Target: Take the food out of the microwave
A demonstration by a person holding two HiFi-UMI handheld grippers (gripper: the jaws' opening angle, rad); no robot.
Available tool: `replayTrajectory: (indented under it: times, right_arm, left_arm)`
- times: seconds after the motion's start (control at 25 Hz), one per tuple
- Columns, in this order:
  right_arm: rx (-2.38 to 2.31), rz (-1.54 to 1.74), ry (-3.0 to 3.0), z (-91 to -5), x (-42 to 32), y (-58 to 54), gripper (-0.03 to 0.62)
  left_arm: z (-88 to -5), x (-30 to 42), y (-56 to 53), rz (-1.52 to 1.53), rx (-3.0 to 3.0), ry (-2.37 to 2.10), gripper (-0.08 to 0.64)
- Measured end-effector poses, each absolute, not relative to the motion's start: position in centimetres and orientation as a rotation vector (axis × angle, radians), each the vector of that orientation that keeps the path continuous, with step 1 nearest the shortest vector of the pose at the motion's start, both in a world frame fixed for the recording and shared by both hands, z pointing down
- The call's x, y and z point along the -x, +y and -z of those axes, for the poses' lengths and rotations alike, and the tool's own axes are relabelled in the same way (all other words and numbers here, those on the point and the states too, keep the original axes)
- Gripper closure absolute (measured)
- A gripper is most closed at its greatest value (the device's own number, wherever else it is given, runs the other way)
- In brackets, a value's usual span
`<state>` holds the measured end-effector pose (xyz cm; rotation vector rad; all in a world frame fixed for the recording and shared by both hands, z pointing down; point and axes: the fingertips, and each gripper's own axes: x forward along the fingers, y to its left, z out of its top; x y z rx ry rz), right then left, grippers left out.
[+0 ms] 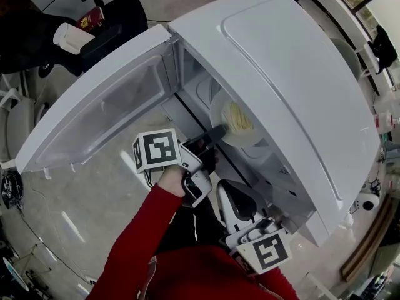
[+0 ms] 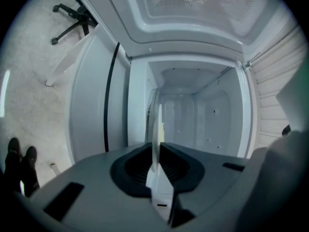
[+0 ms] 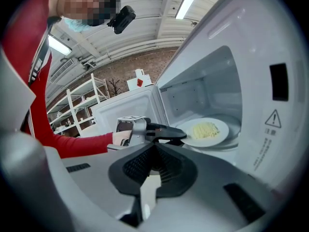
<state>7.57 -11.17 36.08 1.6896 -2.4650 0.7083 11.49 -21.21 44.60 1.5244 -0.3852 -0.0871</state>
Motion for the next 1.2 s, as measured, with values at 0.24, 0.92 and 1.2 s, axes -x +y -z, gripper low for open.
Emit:
replayTrajectory:
  times: [0.24, 0.92, 1.2]
  right_arm:
    - [-1.676, -0.716, -2.469, -36.1, -7.4, -10.9, 0.583]
    - [-1.579, -0.721, -2.466, -36.5, -6.1, -9.1, 0.583]
    - [-1.534, -0.745, -2.487, -36.7, -5.5, -8.9, 0.583]
  left_arm:
    - [-44.4, -11.4, -21.0, 0.093, -1.498, -0.388, 0.531]
    - [-43.9, -7.9, -18.3, 0.163, -1.503, -0.385, 0.537]
    - [-43.1, -6.5, -17.9, 0.258, -1.480, -0.376, 0.537]
